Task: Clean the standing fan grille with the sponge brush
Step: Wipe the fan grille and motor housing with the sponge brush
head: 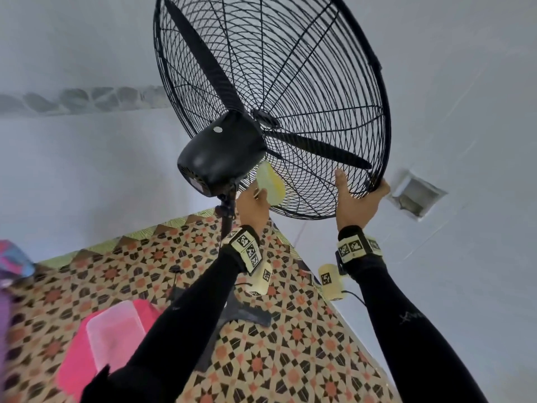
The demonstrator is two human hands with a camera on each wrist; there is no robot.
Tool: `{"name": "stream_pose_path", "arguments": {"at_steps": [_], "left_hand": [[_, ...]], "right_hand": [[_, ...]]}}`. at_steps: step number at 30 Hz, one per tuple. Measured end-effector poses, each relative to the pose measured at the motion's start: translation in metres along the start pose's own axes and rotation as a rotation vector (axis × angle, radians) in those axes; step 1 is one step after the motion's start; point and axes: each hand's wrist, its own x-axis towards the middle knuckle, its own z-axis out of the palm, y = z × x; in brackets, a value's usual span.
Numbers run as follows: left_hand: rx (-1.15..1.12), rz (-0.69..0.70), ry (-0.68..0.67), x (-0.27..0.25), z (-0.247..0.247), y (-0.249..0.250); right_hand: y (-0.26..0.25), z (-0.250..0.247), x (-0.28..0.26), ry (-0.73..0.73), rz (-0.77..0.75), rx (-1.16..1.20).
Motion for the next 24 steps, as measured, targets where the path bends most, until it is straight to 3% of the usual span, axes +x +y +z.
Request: {"name": "stream_pose_path", "arguments": {"at_steps": [5,10,14,20,24], "left_hand": [[0.111,-0.105,0.021,0.017,-0.009,0.002],[-0.023,-0.014,-0.035,-0.002,0.002,-0.014],[0.072,-0.212,0.035,0.010,-0.005,0.002],[0.028,0.003,-0.072,-0.012,-0.011,-0.005],[0.108,-0.169,-0.014,0.005,-0.020,0.006]], "right_hand": [[0.000,0.002,-0.005,0.015,0.001,-0.005],[0.000,0.000,-0.007,0.023,0.007,-0.002],[0.000,-0.004,-0.010,0.003,0.002,-0.019],[-0.001,-0.005,-0.013,0.014,0.009,0.002],[-0.002,-0.005,-0.020,0.002,0.005,-0.015]]}}
